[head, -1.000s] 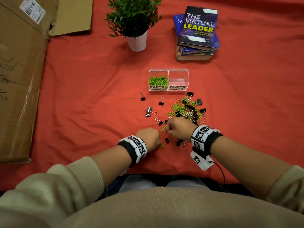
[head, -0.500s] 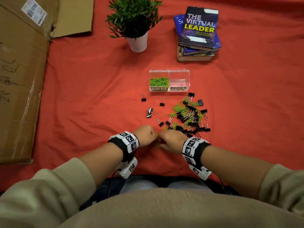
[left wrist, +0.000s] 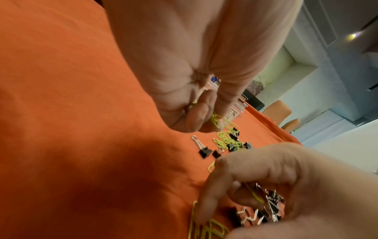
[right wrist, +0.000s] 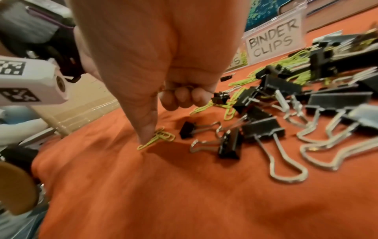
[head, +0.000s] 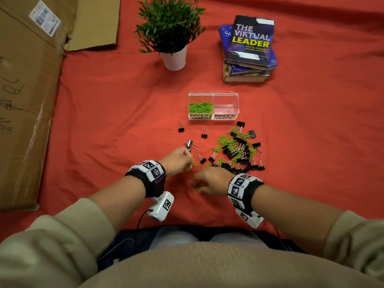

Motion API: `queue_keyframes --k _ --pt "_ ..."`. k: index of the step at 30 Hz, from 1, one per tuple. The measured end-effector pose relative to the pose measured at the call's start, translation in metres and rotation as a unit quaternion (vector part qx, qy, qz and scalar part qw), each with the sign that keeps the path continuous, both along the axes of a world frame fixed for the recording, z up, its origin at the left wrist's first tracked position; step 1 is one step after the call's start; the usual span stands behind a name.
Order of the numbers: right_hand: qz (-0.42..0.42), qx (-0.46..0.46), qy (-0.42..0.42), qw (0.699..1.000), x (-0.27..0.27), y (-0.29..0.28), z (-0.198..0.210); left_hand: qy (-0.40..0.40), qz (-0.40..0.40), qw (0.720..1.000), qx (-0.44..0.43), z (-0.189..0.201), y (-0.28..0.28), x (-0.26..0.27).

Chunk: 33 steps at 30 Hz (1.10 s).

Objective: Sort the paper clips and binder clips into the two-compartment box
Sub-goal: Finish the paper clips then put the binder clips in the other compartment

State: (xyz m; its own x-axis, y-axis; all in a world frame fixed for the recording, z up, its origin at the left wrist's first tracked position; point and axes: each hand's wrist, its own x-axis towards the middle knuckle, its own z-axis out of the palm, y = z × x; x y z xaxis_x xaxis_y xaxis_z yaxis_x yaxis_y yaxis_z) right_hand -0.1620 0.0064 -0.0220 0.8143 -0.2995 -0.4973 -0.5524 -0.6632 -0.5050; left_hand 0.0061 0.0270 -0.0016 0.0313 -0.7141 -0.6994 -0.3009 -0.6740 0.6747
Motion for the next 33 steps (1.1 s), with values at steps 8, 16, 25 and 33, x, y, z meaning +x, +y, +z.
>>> queue_keyframes --k 8,16,25,33 --pt "-0.012 0.0 0.013 1.0 0.004 0.01 -0.01 0.02 0.028 0.999 0.008 -0.002 0.006 0.001" --pt "-0.277 0.154 -0.028 0.948 -0.016 -0.031 0.023 0.041 0.039 0.998 0.015 -0.014 0.011 -0.007" --pt "-0.504 0.429 -0.149 0.734 -0.043 -0.074 0.032 0.009 -0.116 0.992 0.041 -0.016 0.015 -0.022" --pt "-0.302 0.124 -0.029 0.945 -0.014 -0.051 0.017 -0.209 -0.326 0.921 -0.04 -0.017 0.018 -0.028"
